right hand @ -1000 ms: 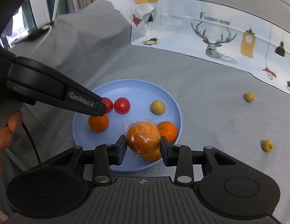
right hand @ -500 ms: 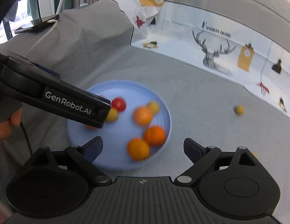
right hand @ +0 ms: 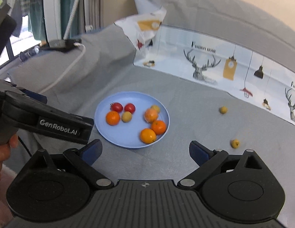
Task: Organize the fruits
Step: 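Open the left tool over the plate and lift both tools away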
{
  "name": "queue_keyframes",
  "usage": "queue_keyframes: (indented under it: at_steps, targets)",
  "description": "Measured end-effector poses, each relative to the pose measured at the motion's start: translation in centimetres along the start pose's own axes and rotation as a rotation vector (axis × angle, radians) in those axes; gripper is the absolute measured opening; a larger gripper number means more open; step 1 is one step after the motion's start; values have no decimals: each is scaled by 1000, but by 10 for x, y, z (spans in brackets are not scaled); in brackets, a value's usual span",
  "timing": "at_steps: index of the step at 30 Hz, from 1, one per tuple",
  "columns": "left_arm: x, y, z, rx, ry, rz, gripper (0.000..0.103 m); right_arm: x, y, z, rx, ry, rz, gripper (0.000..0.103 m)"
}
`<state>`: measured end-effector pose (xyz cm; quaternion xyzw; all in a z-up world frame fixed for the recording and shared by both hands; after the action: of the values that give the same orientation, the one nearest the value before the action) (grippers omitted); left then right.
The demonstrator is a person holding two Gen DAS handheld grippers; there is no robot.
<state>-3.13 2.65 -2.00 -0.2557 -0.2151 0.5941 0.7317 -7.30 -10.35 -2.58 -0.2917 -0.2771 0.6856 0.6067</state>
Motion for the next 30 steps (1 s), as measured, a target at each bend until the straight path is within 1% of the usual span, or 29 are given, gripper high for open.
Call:
queue_keyframes:
  at_steps: [6, 10, 17, 21, 30]
  targets:
    - [-7, 4, 26, -38, 0, -5, 103, 2, 7, 36, -81, 19, 7, 100]
    - [-12, 7, 40, -67, -6, -23, 103, -1, 10, 52, -117, 37, -11, 100]
    - [-18, 10, 54, -93, -17, -38, 103, -3, 14, 73, -170, 54, -21, 100]
    - [-21, 11, 60, -116, -19, -53, 103, -1, 16, 80, -186, 67, -15, 100]
    - [-22, 11, 62, -120, -14, -56, 103, 1, 17, 83, -192, 76, -21, 100]
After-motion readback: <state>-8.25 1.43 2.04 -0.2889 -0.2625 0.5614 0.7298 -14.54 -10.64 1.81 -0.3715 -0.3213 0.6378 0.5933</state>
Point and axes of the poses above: each gripper's, at about its wrist camera, not at the fingertips, and z roughly against the way its jaws point, x to its left, y to its underside, the point moved 1 cm from there along -z, roughly the way its jaws point, and after that the axes turned 4 degrees about y, right-handed, at the moved point
